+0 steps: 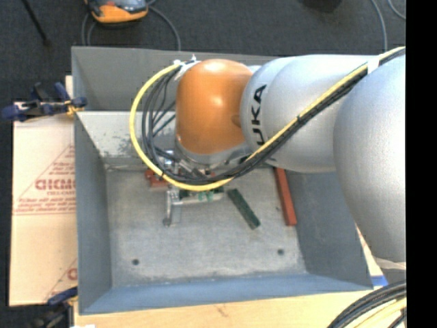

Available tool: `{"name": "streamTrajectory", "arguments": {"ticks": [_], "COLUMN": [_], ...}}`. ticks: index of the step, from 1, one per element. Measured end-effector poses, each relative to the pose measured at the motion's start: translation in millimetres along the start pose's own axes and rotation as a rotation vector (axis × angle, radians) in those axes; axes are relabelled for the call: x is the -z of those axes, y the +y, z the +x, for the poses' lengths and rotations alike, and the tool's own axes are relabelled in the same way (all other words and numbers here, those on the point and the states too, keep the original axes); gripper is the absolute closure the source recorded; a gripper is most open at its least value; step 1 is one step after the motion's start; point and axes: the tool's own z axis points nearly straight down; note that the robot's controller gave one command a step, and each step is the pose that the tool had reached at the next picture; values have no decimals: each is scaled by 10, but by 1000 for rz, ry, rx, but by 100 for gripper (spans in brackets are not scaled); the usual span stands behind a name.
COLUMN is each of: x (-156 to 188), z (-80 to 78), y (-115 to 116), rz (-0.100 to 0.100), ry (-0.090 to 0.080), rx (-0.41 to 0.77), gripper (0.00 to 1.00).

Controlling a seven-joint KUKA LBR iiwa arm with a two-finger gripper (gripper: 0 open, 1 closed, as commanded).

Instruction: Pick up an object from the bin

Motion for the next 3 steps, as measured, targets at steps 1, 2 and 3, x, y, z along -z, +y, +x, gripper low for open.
{"name": "streamTrajectory", "arguments": {"ticks": [1,2,3], "x": [-427,-526,-491], "z": [-660,-799,-721], "y": [-238,-325,-372], "rz": [-1,0,0], "ry": [-4,-8,16], "rx": [179,189,193], "gripper": [0,0,0]}}
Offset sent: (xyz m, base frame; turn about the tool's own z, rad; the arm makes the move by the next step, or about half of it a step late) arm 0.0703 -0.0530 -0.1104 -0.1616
